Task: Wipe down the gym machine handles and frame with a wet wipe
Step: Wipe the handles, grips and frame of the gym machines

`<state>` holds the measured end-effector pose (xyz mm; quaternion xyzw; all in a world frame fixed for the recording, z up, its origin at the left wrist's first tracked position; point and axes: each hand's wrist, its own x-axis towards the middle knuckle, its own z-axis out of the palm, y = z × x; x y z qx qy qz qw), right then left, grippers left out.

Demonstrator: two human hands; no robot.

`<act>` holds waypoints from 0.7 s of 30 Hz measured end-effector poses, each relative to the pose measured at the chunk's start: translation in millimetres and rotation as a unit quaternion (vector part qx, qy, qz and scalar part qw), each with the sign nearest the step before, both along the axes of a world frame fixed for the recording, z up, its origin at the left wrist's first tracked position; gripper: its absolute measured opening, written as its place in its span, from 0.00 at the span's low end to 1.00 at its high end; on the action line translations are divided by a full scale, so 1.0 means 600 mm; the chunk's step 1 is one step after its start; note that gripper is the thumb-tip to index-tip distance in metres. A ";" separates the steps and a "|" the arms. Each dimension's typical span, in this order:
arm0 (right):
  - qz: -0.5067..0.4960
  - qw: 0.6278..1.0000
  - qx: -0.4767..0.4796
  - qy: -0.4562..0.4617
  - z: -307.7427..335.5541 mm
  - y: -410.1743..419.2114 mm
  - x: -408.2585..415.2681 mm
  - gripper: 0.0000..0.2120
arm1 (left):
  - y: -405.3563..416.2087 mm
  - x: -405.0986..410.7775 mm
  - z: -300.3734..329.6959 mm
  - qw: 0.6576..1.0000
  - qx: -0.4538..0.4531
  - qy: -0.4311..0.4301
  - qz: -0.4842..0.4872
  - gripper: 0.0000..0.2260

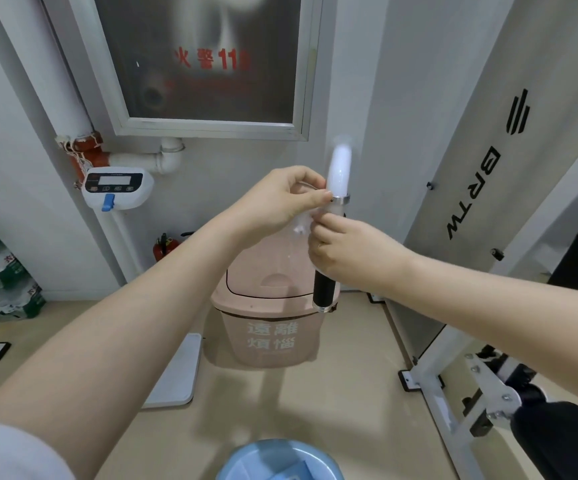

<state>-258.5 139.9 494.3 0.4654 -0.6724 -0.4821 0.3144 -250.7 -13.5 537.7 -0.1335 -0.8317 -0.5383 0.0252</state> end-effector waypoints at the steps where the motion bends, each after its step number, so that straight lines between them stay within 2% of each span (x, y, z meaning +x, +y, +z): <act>1: -0.025 0.998 0.049 -0.013 -0.015 -0.007 0.003 0.10 | -0.001 0.000 0.000 1.000 -0.006 0.002 -0.001 0.09; 4: -0.126 0.974 0.151 -0.113 -0.067 -0.026 0.016 0.11 | -0.002 0.000 -0.001 1.000 -0.018 -0.002 -0.005 0.09; 6: -0.162 0.961 0.186 -0.123 -0.092 -0.033 0.025 0.11 | 0.000 0.001 -0.002 1.000 -0.021 -0.002 -0.007 0.09; 8: -0.168 0.958 0.203 -0.112 -0.105 -0.030 0.026 0.11 | 0.002 0.000 -0.004 1.000 -0.018 0.001 -0.009 0.09; 10: -0.129 0.969 0.177 -0.111 -0.094 -0.020 0.012 0.10 | 0.003 -0.001 -0.005 1.000 -0.017 0.004 -0.010 0.09; 13: -0.005 0.997 0.031 -0.074 -0.031 0.002 -0.004 0.13 | 0.002 -0.004 -0.008 1.000 -0.007 0.009 -0.008 0.09; 17: 0.090 0.992 -0.092 0.017 -0.033 0.042 -0.008 0.28 | -0.005 -0.007 -0.009 1.000 0.013 0.013 0.002 0.09; 19: 0.119 0.967 -0.223 -0.034 -0.072 0.042 0.001 0.25 | -0.010 -0.007 -0.013 1.000 0.012 0.013 0.007 0.09; 21: 0.107 0.917 -0.369 -0.104 -0.110 0.038 0.003 0.18 | -0.015 -0.004 -0.018 1.000 0.019 0.014 0.016 0.09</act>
